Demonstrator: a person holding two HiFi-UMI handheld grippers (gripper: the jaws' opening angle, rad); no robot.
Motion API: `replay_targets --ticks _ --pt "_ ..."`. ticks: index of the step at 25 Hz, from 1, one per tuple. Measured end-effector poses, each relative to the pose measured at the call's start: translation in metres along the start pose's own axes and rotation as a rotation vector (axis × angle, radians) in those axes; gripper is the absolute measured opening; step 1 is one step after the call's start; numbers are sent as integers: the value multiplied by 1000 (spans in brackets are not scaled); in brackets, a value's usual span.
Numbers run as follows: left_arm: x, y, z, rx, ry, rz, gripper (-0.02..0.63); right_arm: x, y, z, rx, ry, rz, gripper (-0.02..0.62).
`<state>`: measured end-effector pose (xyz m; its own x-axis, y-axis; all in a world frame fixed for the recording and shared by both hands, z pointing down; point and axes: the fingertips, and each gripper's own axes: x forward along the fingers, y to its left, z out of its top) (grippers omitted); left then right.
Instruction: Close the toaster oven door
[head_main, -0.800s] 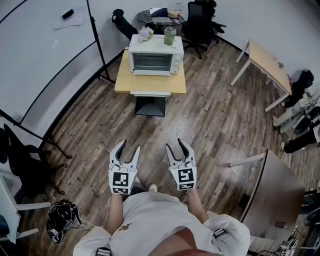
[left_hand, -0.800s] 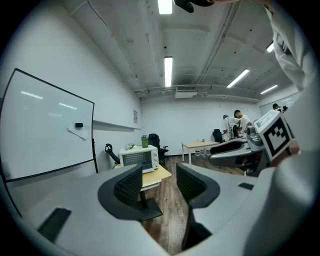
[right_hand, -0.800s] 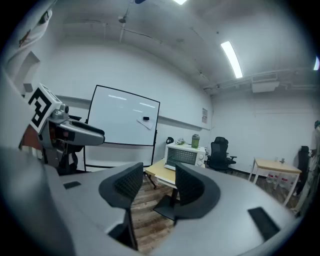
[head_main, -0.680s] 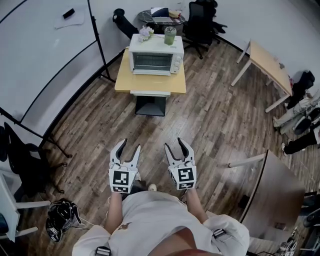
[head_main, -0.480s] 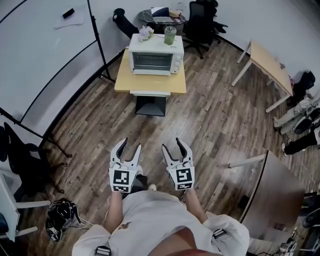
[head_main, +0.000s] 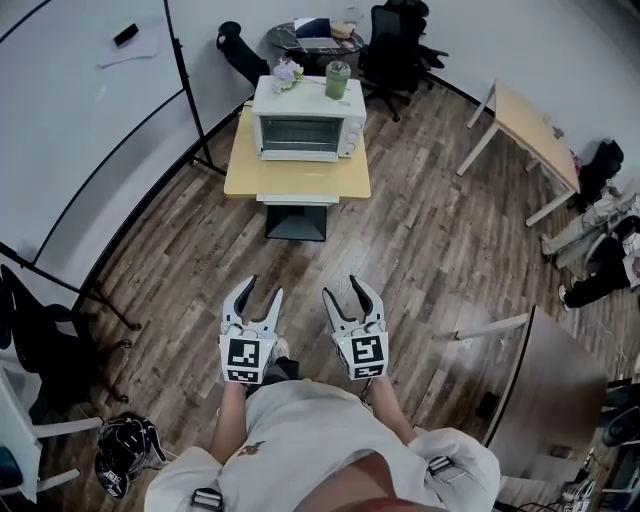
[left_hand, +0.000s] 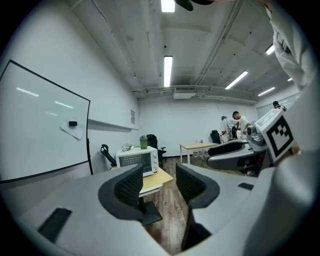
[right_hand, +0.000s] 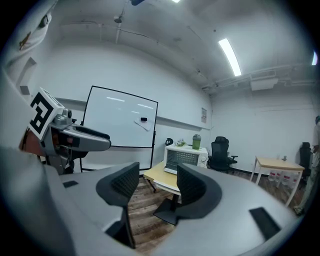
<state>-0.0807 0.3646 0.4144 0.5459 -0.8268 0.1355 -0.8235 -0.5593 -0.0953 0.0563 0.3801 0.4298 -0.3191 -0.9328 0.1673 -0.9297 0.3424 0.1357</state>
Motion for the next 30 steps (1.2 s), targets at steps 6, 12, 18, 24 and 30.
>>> replay_targets --ticks 6,12,18,24,30 --pt "36 28 1 -1 -2 -32 199 36 -7 2 5 18 -29 236" --pt "63 51 4 -1 -12 -71 199 69 -11 6 0 35 -49 235" --pt "86 76 9 -1 -21 -98 196 101 -13 13 -7 43 -65 234" --pt "102 94 9 2 -23 -131 193 125 -9 16 -7 59 -76 232" --pt "117 109 5 -12 -23 -134 192 147 -11 17 -22 69 -77 230"
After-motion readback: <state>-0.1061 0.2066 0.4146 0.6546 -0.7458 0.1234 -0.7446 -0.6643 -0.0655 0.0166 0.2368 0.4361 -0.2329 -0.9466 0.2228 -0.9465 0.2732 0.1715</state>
